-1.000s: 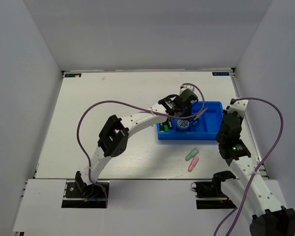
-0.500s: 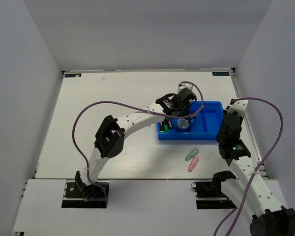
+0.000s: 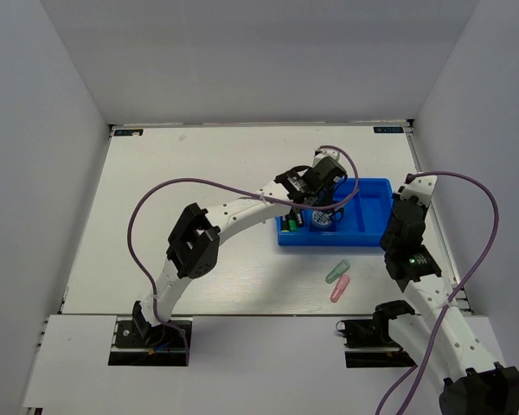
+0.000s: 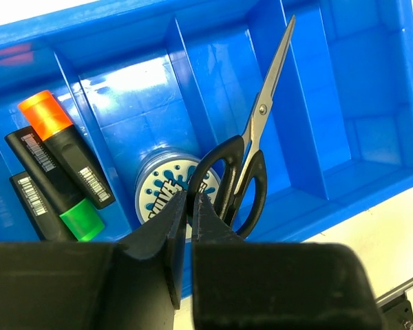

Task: Sort the stationery into containers
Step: Place the stationery into the container

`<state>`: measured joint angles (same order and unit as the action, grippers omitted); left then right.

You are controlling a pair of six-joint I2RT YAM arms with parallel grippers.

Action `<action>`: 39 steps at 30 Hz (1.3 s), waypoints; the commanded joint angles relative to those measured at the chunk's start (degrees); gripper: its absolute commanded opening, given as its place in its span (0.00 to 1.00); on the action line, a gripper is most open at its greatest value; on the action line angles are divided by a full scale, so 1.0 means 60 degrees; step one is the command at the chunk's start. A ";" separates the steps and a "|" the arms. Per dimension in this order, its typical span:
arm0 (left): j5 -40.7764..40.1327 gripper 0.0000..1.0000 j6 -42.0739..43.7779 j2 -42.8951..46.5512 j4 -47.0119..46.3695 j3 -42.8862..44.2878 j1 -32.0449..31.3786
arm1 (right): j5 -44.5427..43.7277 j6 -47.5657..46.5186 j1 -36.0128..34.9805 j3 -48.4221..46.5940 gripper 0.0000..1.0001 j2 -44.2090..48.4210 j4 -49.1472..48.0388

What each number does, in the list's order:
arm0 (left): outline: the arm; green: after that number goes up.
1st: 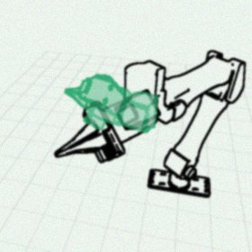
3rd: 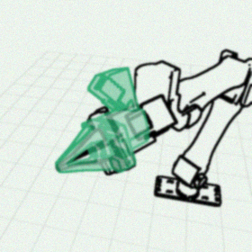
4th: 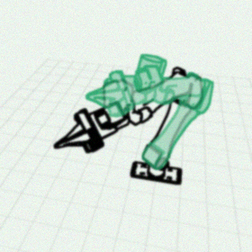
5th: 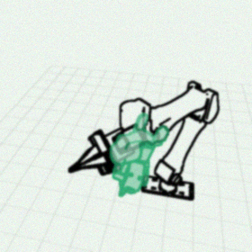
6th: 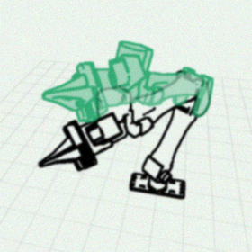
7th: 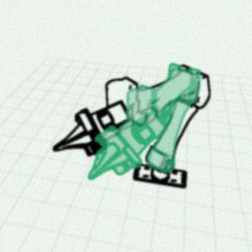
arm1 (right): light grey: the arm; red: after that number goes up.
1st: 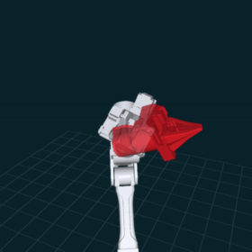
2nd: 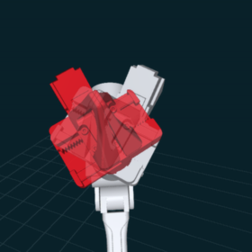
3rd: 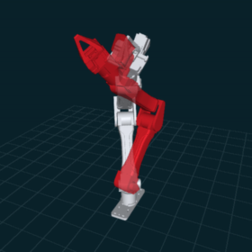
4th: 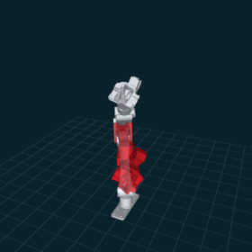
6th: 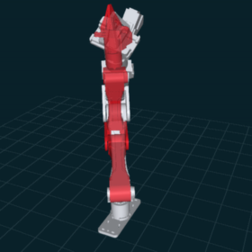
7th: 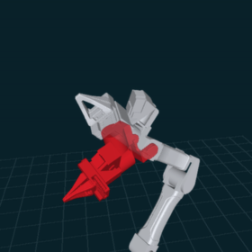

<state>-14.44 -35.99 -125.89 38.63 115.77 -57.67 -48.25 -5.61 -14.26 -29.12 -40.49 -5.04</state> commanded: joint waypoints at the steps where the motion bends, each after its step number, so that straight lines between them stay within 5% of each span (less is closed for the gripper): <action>1: -0.0128 0.04 -0.0008 0.0429 0.0006 0.0452 -0.0086 | -0.0205 0.0012 0.0033 0.0034 0.32 0.0142 -0.0698; 39: -0.0143 0.17 -0.0140 0.0283 0.0065 0.0423 -0.0100 | -0.0293 -0.0062 0.0019 0.0050 0.32 0.0230 -0.0845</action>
<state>-14.44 -36.38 -125.89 39.05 116.25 -57.89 -48.29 -6.24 -14.22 -29.10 -40.03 -6.22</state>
